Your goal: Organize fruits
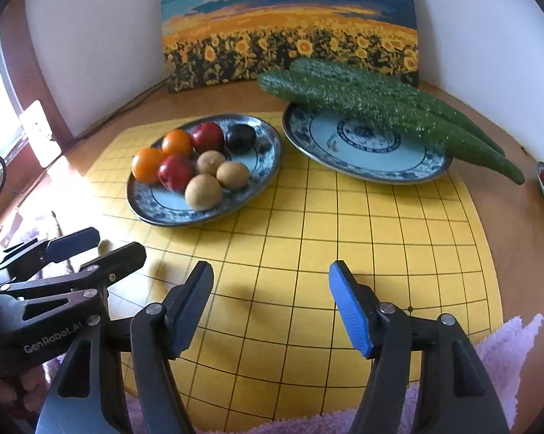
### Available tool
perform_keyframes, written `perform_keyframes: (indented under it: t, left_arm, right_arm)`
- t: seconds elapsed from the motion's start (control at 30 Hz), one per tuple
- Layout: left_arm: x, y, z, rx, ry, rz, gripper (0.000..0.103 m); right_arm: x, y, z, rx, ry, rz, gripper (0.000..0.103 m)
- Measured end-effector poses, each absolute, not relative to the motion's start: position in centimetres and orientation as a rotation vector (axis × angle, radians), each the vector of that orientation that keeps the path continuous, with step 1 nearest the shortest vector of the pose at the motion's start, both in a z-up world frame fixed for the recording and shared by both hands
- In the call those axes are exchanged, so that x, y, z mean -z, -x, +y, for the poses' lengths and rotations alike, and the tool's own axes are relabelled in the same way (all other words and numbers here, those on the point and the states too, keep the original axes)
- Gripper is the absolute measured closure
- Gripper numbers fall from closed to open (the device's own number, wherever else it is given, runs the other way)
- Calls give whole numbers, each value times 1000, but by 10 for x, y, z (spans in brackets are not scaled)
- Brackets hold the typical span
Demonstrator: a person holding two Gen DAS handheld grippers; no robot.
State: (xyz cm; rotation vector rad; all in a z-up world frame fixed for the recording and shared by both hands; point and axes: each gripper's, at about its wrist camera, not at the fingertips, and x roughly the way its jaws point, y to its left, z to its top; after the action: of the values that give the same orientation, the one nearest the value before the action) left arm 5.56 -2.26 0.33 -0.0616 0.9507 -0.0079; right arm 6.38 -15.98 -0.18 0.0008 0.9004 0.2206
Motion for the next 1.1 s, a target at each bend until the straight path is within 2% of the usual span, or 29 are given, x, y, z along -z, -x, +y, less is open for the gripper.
perform_keyframes:
  t: [1.1]
  left_arm:
    - [-1,-56,-26,-18,19,937,34]
  right_arm:
    - [5,-63,-157,-174,38,899,33]
